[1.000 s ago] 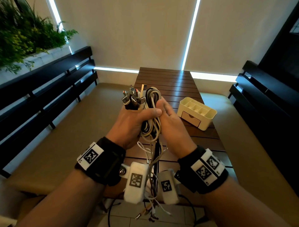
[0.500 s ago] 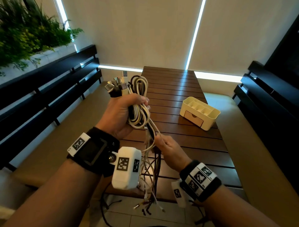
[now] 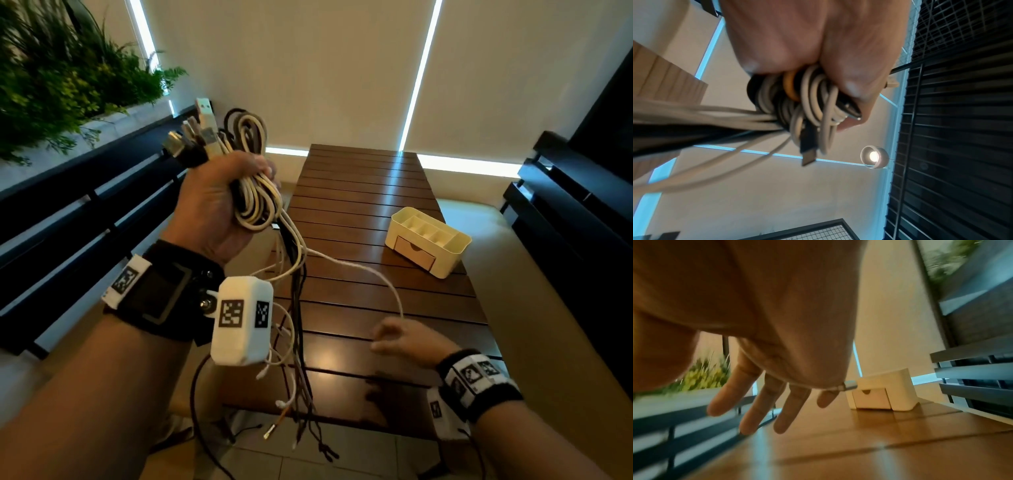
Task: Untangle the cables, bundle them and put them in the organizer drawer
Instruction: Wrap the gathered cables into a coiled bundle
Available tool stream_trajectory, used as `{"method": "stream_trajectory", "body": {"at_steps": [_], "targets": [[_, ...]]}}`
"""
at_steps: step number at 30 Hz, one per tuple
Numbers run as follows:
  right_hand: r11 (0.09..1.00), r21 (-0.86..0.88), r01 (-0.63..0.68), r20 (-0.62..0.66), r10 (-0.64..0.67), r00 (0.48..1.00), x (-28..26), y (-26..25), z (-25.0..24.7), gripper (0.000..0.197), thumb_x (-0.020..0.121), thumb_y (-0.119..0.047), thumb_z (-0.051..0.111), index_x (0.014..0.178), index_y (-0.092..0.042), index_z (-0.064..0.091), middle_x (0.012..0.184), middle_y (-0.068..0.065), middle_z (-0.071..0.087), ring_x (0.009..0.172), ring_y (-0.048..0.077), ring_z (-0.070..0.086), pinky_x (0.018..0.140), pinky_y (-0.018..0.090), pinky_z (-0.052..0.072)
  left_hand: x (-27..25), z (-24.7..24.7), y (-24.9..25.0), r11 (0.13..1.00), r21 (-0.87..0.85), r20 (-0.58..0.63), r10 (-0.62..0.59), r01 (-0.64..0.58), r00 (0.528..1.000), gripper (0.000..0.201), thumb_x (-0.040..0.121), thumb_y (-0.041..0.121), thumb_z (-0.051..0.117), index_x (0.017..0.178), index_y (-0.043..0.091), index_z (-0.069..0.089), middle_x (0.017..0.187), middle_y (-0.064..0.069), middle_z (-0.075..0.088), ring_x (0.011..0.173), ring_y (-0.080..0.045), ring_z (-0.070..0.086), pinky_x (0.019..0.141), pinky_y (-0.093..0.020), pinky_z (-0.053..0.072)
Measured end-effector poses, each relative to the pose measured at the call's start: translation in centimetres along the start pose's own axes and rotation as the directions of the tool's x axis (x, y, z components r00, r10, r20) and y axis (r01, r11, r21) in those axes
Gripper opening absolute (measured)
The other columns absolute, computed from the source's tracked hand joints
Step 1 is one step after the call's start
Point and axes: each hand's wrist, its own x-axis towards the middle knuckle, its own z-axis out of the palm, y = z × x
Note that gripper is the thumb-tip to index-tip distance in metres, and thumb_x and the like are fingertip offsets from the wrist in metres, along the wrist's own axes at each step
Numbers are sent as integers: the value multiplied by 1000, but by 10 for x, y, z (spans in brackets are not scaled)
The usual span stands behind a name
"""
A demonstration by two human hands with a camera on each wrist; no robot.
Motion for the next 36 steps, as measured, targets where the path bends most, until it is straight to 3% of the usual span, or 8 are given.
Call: {"method": "stream_trajectory", "body": {"at_steps": [3, 9, 13, 15, 17, 22, 28, 36], "targets": [[955, 240, 173, -31, -171, 985, -12, -22, -32, 77, 69, -37, 87, 133, -45, 45, 140, -15, 48, 130, 8, 46, 109, 37, 38, 0, 2, -13, 999, 21, -41, -24, 25, 999, 6, 79, 10, 54, 74, 9, 52, 69, -3, 50, 59, -14, 49, 64, -31, 42], [551, 698, 457, -283, -374, 883, -24, -31, -66, 148, 37, -41, 100, 157, -24, 15, 152, 4, 42, 136, 21, 50, 108, 37, 44, 2, -5, -19, 997, 77, -80, -5, 11, 997, 12, 70, 15, 65, 72, 8, 56, 69, -4, 50, 59, -16, 50, 61, -32, 45], [608, 481, 631, -660, -223, 717, -29, -43, -64, 116, 51, -85, 74, 147, -39, 29, 149, -5, 39, 137, 14, 45, 113, 40, 39, 1, -11, -20, 995, 94, -98, 20, -11, 995, 15, 68, 16, 68, 74, 7, 57, 70, -5, 51, 59, -17, 51, 60, -32, 47], [685, 237, 689, -799, -266, 539, -38, -62, -58, 81, 68, -78, 66, 136, -41, 41, 141, -8, 45, 133, 11, 47, 111, 41, 43, -1, -5, -24, 994, 113, -80, 4, 5, 997, 13, 70, 14, 68, 73, 7, 57, 70, -6, 51, 59, -18, 51, 60, -32, 47], [677, 121, 726, -788, -379, 484, -48, -93, -49, 68, 75, -61, 67, 135, -36, 46, 137, -8, 51, 130, 8, 49, 108, 41, 44, -5, 6, -31, 991, 131, -65, -20, 28, 998, 11, 72, 12, 67, 72, 7, 57, 69, -7, 53, 60, -18, 53, 59, -32, 48], [590, 390, 707, -381, -596, 707, -50, -152, -28, 109, 71, -24, 86, 152, -44, 16, 145, -9, 49, 132, 8, 51, 108, 39, 46, -17, 36, -48, 992, 118, 32, -55, 51, 998, 3, 81, 7, 60, 78, 5, 60, 71, -9, 57, 64, -21, 58, 62, -33, 52], [687, 389, 614, -314, -528, 789, -42, -158, -10, 17, 91, -15, 69, 94, -30, 61, 72, -3, 64, 62, 12, 62, 62, 29, 52, -24, 32, -46, 981, -102, 125, -155, 168, 980, 14, 81, 13, 52, 72, 8, 62, 75, -5, 60, 71, -16, 61, 71, -28, 54], [908, 117, 403, -203, -376, 904, -27, -125, -21, 13, 90, -28, 71, 98, -34, 62, 89, -12, 67, 81, 5, 66, 76, 29, 55, -17, 16, -35, 955, -275, 47, -103, 112, 994, 16, 79, 12, 49, 65, 12, 56, 70, 0, 51, 65, -12, 51, 70, -27, 48]]}}
